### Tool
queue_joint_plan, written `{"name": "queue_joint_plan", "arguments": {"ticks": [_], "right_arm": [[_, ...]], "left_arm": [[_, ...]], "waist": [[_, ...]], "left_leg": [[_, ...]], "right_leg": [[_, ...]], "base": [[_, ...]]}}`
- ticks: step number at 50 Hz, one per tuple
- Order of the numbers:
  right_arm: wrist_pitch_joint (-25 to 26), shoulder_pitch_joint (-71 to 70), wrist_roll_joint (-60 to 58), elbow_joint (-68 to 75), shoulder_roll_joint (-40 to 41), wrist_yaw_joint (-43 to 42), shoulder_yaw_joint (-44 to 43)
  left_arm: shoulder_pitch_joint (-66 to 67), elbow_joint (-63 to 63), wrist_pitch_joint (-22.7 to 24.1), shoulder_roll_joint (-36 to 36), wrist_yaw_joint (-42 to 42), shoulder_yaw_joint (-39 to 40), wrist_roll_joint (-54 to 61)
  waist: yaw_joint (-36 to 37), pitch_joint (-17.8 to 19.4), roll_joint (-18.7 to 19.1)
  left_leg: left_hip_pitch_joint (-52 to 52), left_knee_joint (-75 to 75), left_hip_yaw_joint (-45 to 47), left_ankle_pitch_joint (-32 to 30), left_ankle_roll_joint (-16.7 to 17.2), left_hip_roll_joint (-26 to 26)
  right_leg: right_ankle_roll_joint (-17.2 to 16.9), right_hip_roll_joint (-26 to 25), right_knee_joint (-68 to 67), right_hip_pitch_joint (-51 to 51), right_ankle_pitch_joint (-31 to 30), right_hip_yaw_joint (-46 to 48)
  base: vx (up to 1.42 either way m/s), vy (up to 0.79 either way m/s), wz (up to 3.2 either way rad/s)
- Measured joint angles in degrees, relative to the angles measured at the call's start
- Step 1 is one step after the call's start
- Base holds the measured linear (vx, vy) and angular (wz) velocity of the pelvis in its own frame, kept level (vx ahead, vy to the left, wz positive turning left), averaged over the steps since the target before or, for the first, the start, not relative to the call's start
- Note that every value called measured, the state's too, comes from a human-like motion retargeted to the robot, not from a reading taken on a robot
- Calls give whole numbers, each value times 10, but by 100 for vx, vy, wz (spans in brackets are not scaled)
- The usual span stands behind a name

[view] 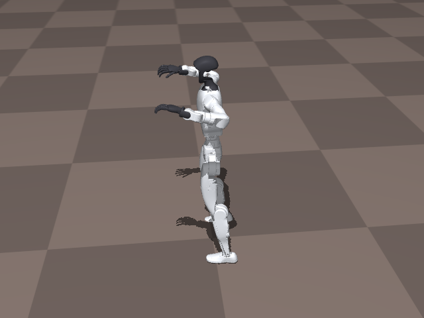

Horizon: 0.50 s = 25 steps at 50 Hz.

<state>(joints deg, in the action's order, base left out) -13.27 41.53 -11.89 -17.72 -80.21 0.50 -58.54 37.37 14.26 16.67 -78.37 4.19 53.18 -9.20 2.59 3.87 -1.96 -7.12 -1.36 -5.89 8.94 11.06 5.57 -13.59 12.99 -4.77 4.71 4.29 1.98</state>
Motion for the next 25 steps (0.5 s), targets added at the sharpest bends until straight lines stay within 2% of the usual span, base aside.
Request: {"name": "queue_joint_plan", "arguments": {"ticks": [11,13,15,25], "right_arm": [[-1,-6,2,-2,-2,0,6],[-11,-4,5,-4,0,2,11],[-2,-8,3,-2,-2,0,9],[-2,-9,4,-3,-5,-1,9]], "left_arm": [[8,3,2,2,0,7,4],[15,2,11,2,-3,8,-7],[12,1,3,2,0,8,5],[9,0,3,-2,0,6,9]], "waist": [[-1,-2,-1],[-4,-11,-3],[-2,-8,-3],[0,-6,-3]], "left_leg": [[0,1,0,-1,0,0],[18,-30,7,22,-13,-2],[9,-6,-1,2,0,-1],[3,1,0,-1,1,1]], "right_leg": [[0,0,0,0,-1,0],[-3,3,-24,-16,12,4],[0,0,-3,-7,1,0],[0,-1,1,-3,-2,0]], "base": [[0,0,0],[0,0,0],[0,0,0],[0,0,0]]}}
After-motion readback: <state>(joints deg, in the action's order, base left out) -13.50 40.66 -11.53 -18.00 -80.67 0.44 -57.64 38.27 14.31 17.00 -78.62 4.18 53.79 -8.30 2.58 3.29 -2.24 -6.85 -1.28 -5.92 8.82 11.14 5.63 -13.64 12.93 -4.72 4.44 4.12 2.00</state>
